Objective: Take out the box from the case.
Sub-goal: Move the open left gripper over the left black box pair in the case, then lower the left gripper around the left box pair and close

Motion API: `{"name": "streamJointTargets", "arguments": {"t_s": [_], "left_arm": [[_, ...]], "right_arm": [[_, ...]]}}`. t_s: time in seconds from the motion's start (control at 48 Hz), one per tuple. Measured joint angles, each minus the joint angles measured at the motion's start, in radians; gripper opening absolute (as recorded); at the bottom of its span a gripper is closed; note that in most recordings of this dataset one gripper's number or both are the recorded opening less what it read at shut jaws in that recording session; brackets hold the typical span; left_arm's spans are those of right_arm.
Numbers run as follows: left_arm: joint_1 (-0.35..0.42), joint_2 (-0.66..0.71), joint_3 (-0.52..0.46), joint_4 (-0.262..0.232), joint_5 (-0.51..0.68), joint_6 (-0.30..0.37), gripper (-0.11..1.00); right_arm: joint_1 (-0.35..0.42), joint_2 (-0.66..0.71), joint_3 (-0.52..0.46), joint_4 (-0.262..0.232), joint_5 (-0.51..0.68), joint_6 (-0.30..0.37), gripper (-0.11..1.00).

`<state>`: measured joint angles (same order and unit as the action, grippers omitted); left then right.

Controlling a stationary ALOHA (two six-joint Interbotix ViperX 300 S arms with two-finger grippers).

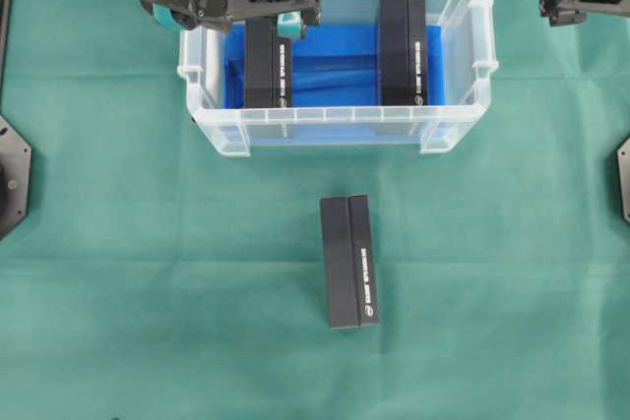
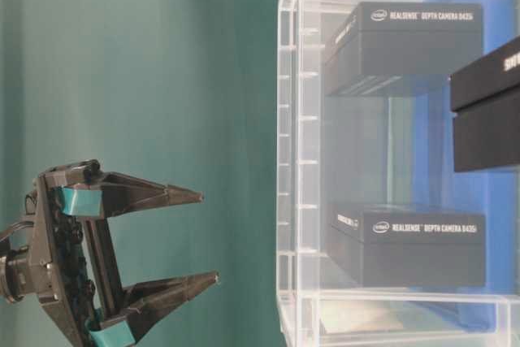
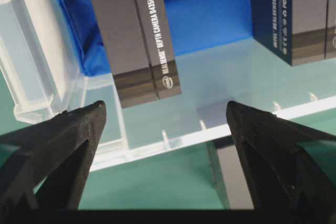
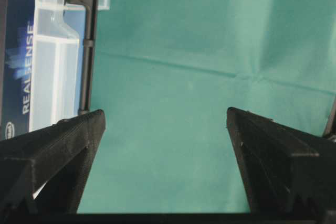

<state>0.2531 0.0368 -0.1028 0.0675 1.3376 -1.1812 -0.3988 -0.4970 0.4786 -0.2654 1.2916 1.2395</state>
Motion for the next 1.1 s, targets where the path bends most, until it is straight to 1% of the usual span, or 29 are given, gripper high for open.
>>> {"name": "streamJointTargets", "arguments": {"t_s": [0.77,0.937,1.103], "left_arm": [[0.0,0.0,0.0,0.002,0.011,-0.002,0.99],[0.0,0.008,0.008,0.009,0.011,-0.005,0.99],[0.0,0.017,0.021,0.023,0.009,-0.035,0.99]], "right_arm": [[0.0,0.0,0.0,-0.002,-0.006,0.002,0.94],[0.0,0.0,0.0,-0.002,-0.009,0.0,0.94],[0.0,0.0,0.0,-0.003,-0.014,0.002,0.94]]}}
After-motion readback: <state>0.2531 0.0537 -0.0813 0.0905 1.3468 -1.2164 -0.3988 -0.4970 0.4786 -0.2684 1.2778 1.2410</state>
